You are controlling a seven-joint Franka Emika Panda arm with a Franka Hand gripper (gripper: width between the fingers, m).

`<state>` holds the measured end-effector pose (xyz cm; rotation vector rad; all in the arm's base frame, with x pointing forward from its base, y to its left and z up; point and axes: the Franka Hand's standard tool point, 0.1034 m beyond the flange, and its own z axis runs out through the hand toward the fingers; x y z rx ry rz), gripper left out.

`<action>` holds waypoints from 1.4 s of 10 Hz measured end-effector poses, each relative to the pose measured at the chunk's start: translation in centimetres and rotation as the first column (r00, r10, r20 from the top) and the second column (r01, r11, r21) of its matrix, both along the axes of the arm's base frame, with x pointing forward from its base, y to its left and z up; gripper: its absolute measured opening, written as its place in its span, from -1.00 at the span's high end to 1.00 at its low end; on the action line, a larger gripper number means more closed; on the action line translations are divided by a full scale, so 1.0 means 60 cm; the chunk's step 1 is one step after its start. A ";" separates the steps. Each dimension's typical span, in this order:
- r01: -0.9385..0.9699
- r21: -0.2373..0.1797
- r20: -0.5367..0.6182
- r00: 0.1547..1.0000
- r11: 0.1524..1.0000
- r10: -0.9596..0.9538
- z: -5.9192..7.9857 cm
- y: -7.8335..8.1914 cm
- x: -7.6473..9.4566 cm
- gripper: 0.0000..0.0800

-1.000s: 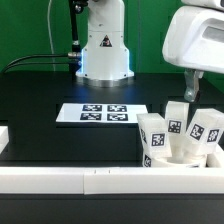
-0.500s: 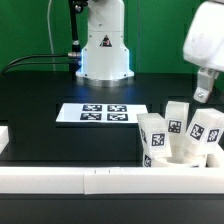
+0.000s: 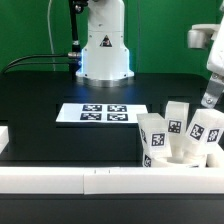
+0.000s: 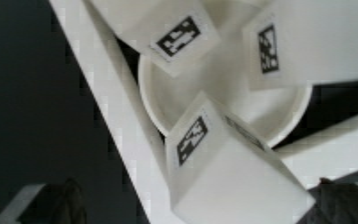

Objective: Assemble stool

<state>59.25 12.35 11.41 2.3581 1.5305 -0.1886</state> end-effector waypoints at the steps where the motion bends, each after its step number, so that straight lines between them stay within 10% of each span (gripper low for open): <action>1: -0.070 -0.021 -0.017 0.997 0.997 0.069 -0.001 -0.001 0.001 -0.62; 5: -0.482 -0.101 -0.191 0.868 0.870 0.459 -0.031 0.032 -0.016 -0.62; 10: -0.548 -0.096 -0.256 0.820 0.831 0.512 -0.050 -0.004 -0.013 -0.62; 12: -0.512 -0.103 -0.238 0.845 0.853 0.479 -0.050 -0.007 -0.012 0.07; 14: -0.408 -0.119 -0.185 0.905 0.905 0.383 -0.050 -0.008 -0.012 0.15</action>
Offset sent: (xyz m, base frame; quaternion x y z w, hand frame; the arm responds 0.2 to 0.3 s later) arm -0.0096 0.0348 -0.0160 -0.0022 -0.0438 -0.3097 0.9498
